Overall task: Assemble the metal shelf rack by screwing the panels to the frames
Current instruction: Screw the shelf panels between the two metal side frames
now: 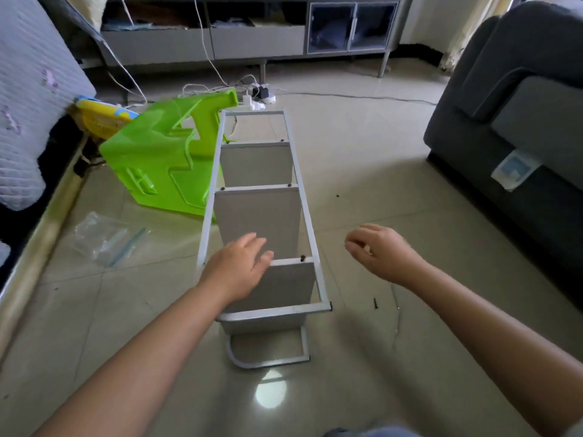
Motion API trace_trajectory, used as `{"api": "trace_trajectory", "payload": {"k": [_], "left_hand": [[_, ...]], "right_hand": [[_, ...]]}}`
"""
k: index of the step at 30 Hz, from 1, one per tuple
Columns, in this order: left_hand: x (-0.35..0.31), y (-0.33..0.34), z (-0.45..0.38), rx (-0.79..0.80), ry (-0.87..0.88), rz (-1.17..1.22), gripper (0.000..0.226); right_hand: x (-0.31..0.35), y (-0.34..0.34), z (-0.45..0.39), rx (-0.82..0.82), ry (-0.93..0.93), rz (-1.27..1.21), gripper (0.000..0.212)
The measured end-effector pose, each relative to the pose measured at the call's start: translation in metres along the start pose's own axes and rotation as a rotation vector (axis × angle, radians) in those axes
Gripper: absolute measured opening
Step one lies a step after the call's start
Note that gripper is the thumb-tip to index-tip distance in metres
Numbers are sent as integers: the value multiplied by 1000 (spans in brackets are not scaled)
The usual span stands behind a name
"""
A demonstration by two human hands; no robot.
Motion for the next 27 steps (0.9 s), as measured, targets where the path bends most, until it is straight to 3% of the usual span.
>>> {"api": "trace_trajectory", "payload": {"k": [2, 4, 7, 11, 19, 23, 27], "left_hand": [[-9, -1, -7, -72, -42, -1, 52], [-19, -1, -14, -107, -50, -29, 46], [-27, 7, -19, -94, -53, -101, 44], [-33, 10, -14, -167, -36, -256, 61], [-29, 17, -10, -162, -43, -331, 75], [-29, 18, -10, -140, -51, -338, 68], [-28, 19, -12, -116, -61, -344, 68]], "right_hand": [[-59, 23, 28, -64, 246, -129, 23], [-117, 72, 59, 56, 497, -168, 24], [-174, 146, 106, 267, 710, -112, 29], [-196, 200, 127, 301, 830, -91, 43], [-219, 229, 120, 122, 1109, -226, 29], [-225, 219, 135, 31, 1108, -332, 10], [-212, 193, 141, -191, 1041, -408, 7]]}}
Point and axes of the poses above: each hand's wrist, its own z-axis away from the middle knuckle, its own y-axis out of the palm, x = y × z, the point moved 7 cm from there along -z, towards the middle knuckle, and after that the axes turned 2 degrees about -z, right-handed, at the moved point
